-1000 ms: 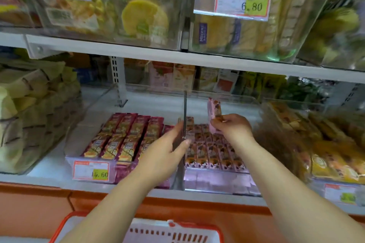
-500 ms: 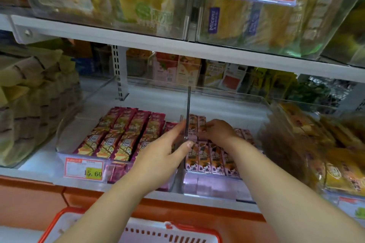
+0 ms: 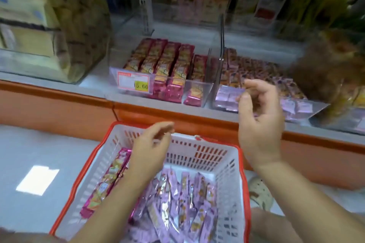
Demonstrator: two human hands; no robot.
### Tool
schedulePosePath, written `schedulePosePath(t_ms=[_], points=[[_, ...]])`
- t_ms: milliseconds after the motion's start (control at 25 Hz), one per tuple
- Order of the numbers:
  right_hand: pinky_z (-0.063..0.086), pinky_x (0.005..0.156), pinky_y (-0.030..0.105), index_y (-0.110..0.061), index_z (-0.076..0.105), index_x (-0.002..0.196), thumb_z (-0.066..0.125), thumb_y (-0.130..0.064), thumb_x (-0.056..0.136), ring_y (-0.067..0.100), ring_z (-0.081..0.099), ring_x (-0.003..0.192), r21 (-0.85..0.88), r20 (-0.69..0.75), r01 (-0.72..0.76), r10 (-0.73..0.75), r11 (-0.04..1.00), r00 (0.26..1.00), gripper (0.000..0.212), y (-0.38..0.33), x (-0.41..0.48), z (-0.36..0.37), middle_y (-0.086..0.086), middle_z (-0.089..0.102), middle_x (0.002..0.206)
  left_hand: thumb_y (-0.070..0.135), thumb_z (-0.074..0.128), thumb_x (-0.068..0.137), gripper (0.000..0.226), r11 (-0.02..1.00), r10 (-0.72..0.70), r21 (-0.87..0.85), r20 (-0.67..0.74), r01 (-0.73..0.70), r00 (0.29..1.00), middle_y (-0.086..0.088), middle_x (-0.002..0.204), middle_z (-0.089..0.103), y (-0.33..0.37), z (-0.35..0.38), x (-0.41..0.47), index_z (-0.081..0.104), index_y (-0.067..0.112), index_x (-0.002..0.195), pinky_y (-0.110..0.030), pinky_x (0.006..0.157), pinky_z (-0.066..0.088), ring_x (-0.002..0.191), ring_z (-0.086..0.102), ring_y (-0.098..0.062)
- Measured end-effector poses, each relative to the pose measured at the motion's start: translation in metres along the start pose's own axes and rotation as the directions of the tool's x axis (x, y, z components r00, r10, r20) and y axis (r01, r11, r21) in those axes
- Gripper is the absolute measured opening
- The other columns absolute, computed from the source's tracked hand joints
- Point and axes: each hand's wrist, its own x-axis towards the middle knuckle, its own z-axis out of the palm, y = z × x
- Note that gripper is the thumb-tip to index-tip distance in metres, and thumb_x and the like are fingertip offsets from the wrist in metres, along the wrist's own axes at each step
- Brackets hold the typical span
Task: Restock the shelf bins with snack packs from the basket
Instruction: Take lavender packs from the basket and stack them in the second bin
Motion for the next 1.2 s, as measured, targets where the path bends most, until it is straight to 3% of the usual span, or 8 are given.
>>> schedulePosePath(t_ms=[80,160,240,360,440,720,920,1200], points=[[0.040,0.063,0.010,-0.027,0.054,0.106,0.049,-0.007,0.095,0.005,0.053,0.073,-0.082,0.128,-0.269,0.278,0.959,0.952,0.024,0.028,-0.060,0.014,-0.011,0.056,0.083,0.016,0.057,0.090,0.030,0.966,-0.249,0.119,0.182,0.230,0.951,0.007,0.115,0.067,-0.057,0.003,-0.019,0.066,0.037,0.110,-0.031,0.094,0.050,0.102,0.063,-0.012],[0.042,0.065,0.018,-0.025,0.054,0.113,0.047,-0.012,0.097,0.014,0.054,0.080,-0.344,0.350,-0.506,0.608,0.791,0.713,0.022,0.075,-0.108,0.032,-0.007,0.060,0.093,0.019,0.052,0.094,0.031,0.906,-0.390,0.284,0.273,0.314,0.879,0.004,0.127,0.061,-0.099,0.007,-0.034,0.062,0.025,0.123,-0.014,0.080,0.046,0.098,0.062,-0.013],[0.043,0.071,0.028,-0.020,0.049,0.127,0.046,-0.017,0.097,0.018,0.054,0.081,-0.608,0.453,-0.512,0.795,0.606,0.403,0.029,0.125,-0.148,0.045,0.003,0.061,0.106,0.017,0.048,0.096,0.032,0.869,-0.458,0.349,0.295,0.351,0.839,0.009,0.129,0.055,-0.126,0.007,-0.045,0.059,0.018,0.126,-0.014,0.061,0.040,0.074,0.059,-0.005],[0.044,0.086,0.030,-0.015,0.042,0.139,0.050,-0.018,0.095,0.025,0.058,0.103,-0.769,0.451,-0.389,0.862,0.507,0.231,0.045,0.165,-0.192,0.057,0.010,0.060,0.125,0.017,0.045,0.098,0.032,0.827,-0.549,0.352,0.335,0.439,0.766,-0.003,0.103,0.069,-0.149,0.007,-0.054,0.057,0.014,0.127,-0.020,0.049,0.038,0.046,0.043,-0.009],[0.042,0.084,0.028,-0.012,0.038,0.142,0.054,-0.020,0.094,0.026,0.057,0.108,-0.773,0.457,-0.394,0.867,0.498,0.200,0.051,0.171,-0.205,0.064,0.011,0.058,0.128,0.017,0.043,0.099,0.033,0.783,-0.612,0.377,0.321,0.496,0.723,-0.001,0.071,0.058,-0.156,0.007,-0.055,0.054,0.014,0.129,-0.015,0.044,0.035,0.047,0.040,-0.011],[0.041,0.072,0.029,-0.018,0.051,0.120,0.059,-0.032,0.092,0.022,0.052,0.083,-0.785,0.478,-0.335,0.854,0.521,0.207,0.032,0.179,-0.212,0.079,-0.007,0.051,0.079,0.026,0.037,0.099,0.040,0.751,-0.650,0.472,0.398,0.462,0.648,0.002,0.102,0.053,-0.166,0.013,-0.068,0.049,0.020,0.137,-0.030,0.071,0.045,0.073,0.049,-0.017],[0.054,0.071,0.031,-0.012,0.058,0.119,0.070,-0.027,0.085,0.018,0.063,0.082,-0.317,0.535,-0.887,0.836,0.335,0.124,0.039,0.176,-0.166,0.064,0.004,0.065,0.097,0.024,0.055,0.096,0.050,0.741,-0.661,0.308,0.494,0.597,0.565,-0.012,0.130,0.057,-0.143,0.013,-0.072,0.040,0.023,0.143,-0.010,0.057,0.044,0.087,0.061,-0.002],[0.057,0.069,0.028,-0.007,0.064,0.106,0.062,-0.010,0.090,0.022,0.062,0.085,-0.005,0.612,-0.977,0.773,0.215,0.167,0.016,0.147,-0.143,0.028,0.012,0.065,0.099,0.009,0.067,0.087,0.045,0.655,-0.636,0.050,0.574,0.754,0.515,-0.012,0.122,0.061,-0.113,0.020,-0.074,0.053,0.012,0.130,-0.022,0.073,0.057,0.076,0.071,-0.012]])
